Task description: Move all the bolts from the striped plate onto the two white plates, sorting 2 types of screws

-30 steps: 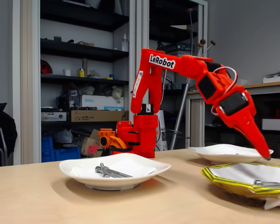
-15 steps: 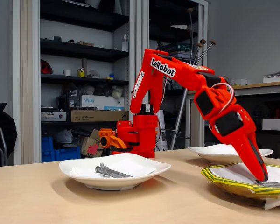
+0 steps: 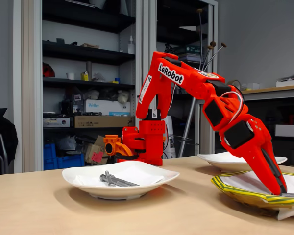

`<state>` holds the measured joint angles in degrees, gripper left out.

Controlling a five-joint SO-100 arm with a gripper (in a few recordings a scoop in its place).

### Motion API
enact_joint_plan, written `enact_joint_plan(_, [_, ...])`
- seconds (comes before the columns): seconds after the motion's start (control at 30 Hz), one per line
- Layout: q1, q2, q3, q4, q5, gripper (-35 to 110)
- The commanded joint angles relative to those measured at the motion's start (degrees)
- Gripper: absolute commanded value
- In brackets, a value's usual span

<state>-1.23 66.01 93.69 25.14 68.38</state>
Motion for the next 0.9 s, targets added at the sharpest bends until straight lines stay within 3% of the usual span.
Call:
enact_joint_plan(0.0, [-1.32, -0.09, -0.53, 0.35, 3.16, 7])
enact_joint_plan(0.53, [-10.02, 2.29, 2.72, -1.67, 14.24, 7])
enact_joint_plan(0.87, [-8.88, 6.33, 9.58, -2.72, 8.70, 8])
